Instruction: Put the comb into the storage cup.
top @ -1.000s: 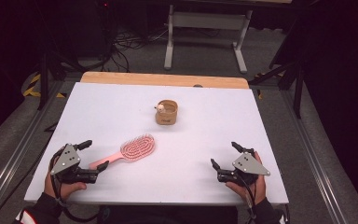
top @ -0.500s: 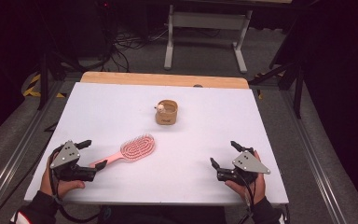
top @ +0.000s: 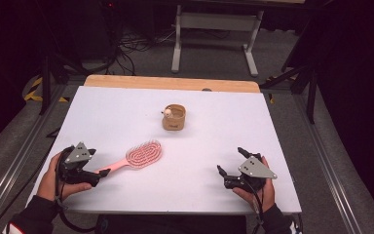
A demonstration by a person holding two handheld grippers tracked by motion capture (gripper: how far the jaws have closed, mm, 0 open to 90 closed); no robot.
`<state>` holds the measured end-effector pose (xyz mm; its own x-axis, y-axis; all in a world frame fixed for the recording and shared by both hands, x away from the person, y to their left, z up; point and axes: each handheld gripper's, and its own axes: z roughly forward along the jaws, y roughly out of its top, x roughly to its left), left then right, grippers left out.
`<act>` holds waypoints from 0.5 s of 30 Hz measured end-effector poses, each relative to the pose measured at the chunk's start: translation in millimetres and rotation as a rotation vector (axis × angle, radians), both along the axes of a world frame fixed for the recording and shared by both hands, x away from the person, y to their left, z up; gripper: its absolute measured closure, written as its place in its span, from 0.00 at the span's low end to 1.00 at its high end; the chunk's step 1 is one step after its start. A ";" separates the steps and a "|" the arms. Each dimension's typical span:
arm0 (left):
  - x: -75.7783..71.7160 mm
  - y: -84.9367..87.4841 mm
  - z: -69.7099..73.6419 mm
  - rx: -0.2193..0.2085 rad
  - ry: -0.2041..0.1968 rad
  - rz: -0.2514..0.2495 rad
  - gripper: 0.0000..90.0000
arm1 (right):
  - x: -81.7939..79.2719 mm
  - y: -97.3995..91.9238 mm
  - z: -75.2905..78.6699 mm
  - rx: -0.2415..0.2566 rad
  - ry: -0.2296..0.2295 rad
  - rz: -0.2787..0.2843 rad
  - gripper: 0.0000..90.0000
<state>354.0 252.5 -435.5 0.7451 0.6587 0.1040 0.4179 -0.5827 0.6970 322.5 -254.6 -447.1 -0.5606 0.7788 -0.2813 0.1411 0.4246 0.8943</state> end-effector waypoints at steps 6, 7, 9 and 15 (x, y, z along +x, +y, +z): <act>10.8 -13.2 5.1 0.061 0.064 -0.049 0.24 | 1.6 -0.3 -1.1 -0.003 0.010 -0.009 0.12; 13.3 -16.5 5.7 0.074 0.078 -0.057 0.24 | 1.9 -0.2 -1.5 -0.005 0.018 -0.008 0.12; 17.8 -21.1 5.5 0.099 0.104 -0.067 0.27 | 2.5 0.1 -2.3 -0.007 0.022 -0.009 0.12; 30.6 -38.2 3.4 0.162 0.166 -0.101 0.36 | 2.1 0.1 -3.3 -0.013 0.030 -0.012 0.12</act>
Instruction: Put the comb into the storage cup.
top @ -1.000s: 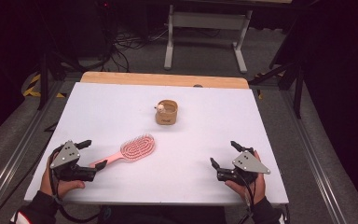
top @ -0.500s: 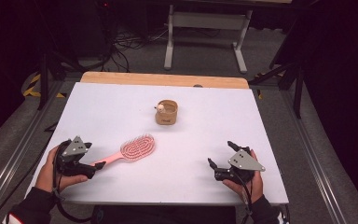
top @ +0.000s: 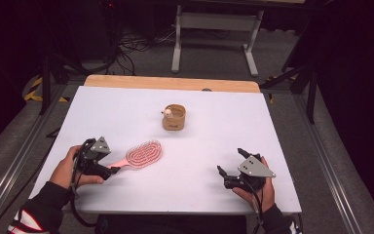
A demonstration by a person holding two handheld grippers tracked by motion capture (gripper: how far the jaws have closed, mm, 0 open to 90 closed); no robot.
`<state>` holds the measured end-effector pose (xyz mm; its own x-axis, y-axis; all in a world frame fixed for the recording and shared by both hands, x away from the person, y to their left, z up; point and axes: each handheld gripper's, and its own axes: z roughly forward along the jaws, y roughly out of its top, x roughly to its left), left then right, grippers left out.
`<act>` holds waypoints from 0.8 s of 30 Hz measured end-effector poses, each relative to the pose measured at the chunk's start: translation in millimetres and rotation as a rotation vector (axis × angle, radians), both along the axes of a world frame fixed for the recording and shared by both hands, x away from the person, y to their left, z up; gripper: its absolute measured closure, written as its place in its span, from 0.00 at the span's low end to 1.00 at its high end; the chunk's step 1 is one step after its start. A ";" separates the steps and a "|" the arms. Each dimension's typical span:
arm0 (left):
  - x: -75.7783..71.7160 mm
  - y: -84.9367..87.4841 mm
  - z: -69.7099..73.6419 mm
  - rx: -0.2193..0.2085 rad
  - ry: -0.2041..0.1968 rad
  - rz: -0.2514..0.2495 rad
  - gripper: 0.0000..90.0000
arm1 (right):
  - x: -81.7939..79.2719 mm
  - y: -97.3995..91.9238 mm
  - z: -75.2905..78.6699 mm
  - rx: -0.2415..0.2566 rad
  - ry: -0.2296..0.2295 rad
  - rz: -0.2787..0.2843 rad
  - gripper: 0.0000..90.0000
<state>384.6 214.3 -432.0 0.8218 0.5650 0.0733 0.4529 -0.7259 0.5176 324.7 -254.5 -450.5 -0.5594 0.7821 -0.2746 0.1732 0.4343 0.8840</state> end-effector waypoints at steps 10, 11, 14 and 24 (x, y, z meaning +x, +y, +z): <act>15.9 -15.4 -7.4 0.064 0.080 -0.036 0.50 | -0.2 -1.9 -0.2 -0.001 0.004 0.000 0.12; 17.0 -16.0 -7.7 0.070 0.079 -0.038 0.51 | -0.2 -2.1 -0.3 -0.001 0.006 0.000 0.12; 19.9 -17.8 -8.0 0.063 0.092 -0.036 0.52 | -0.3 -2.0 -0.2 -0.002 0.005 -0.002 0.12; 26.6 -26.3 -10.2 0.078 0.133 -0.078 0.61 | 0.2 -1.3 -0.7 -0.006 0.014 0.004 0.13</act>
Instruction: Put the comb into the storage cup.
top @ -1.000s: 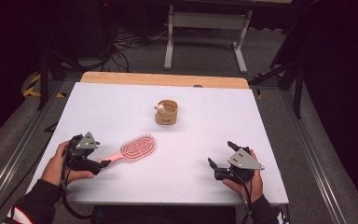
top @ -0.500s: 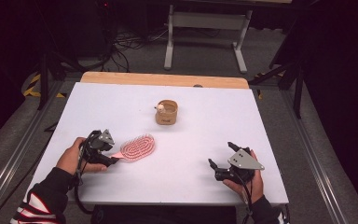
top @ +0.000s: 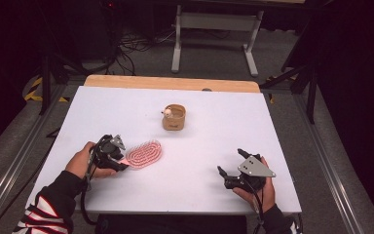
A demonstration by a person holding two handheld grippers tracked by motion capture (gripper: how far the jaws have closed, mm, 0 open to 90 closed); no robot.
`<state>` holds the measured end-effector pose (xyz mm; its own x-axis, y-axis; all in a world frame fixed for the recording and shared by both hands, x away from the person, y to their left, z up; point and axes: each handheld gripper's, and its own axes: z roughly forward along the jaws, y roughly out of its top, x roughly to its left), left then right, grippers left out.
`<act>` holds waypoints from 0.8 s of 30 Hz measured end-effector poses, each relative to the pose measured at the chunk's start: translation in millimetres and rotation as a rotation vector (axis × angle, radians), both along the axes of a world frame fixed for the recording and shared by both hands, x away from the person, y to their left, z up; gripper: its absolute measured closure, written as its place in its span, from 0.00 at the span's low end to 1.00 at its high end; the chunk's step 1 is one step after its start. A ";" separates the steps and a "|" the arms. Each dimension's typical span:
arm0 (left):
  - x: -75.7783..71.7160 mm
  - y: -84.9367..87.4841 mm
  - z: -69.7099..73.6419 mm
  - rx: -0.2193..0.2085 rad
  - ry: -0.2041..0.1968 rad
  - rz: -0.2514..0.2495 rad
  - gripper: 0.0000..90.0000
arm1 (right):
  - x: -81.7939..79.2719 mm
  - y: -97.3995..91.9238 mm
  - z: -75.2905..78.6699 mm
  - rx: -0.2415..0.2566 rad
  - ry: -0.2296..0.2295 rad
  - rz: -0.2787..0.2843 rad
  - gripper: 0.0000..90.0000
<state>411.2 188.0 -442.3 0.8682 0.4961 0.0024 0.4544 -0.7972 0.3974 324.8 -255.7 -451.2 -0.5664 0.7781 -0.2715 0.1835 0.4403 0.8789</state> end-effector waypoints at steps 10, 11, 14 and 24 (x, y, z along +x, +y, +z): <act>-5.0 -0.2 -1.1 -0.022 -0.013 -0.027 0.77 | 0.5 0.9 -0.9 -0.007 0.007 0.004 0.13; -5.2 0.8 -1.8 -0.031 -0.022 -0.031 0.77 | 0.4 1.1 -1.0 -0.009 0.009 0.005 0.13; -7.1 2.4 -2.8 -0.043 -0.031 -0.023 0.77 | 0.7 1.7 -1.3 -0.014 0.009 0.006 0.13; -19.0 4.2 -5.1 -0.073 -0.131 0.025 0.77 | 0.1 1.9 -0.8 -0.015 0.005 0.010 0.13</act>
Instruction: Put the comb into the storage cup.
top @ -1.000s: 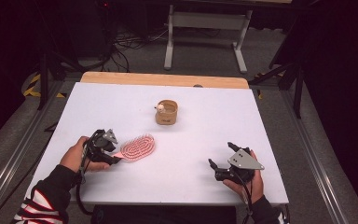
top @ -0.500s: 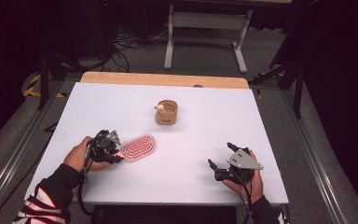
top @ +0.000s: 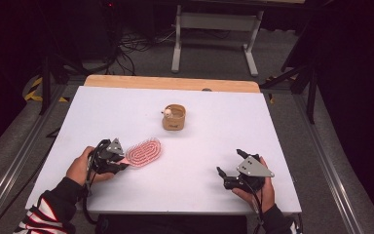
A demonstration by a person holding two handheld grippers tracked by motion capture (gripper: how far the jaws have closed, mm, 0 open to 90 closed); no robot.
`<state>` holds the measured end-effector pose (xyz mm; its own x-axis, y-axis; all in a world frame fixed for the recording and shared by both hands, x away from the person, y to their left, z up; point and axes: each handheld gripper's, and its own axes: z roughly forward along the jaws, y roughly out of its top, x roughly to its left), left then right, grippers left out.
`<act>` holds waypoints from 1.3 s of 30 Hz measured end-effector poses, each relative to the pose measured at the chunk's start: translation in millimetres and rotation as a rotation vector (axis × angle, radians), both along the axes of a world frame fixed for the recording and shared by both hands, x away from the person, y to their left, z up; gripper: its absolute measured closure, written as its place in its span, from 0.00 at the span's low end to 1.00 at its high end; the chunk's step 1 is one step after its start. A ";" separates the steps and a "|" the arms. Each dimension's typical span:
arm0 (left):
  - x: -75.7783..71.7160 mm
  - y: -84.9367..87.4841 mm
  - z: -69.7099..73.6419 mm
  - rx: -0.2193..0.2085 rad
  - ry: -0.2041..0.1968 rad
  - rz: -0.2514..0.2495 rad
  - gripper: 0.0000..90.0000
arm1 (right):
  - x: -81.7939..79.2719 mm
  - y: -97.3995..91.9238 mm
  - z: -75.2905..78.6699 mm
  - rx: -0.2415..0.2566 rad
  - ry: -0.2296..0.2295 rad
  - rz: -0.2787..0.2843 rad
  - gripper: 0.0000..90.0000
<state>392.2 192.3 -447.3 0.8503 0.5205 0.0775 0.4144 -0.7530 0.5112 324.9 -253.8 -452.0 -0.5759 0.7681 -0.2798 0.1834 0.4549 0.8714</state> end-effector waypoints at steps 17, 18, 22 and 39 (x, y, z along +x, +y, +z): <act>-12.8 7.2 13.1 -0.155 -0.240 0.123 0.78 | 2.5 -0.6 2.6 0.057 -0.019 -0.021 0.12; -14.0 6.6 13.7 -0.161 -0.258 0.133 0.78 | 3.2 -0.5 3.5 0.065 -0.023 -0.025 0.12; -16.4 4.6 16.2 -0.183 -0.294 0.135 0.78 | 6.0 -0.9 7.8 0.095 -0.037 -0.023 0.12; -30.5 -6.9 21.2 -0.342 -0.478 0.210 0.78 | 26.2 32.0 47.1 0.299 -0.056 0.064 0.12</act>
<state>361.7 185.4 -426.1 0.6396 0.7354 0.2236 0.2018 -0.4414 0.8743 351.1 -221.9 -404.9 -0.6157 0.7839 -0.0798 0.1102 0.1860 0.9764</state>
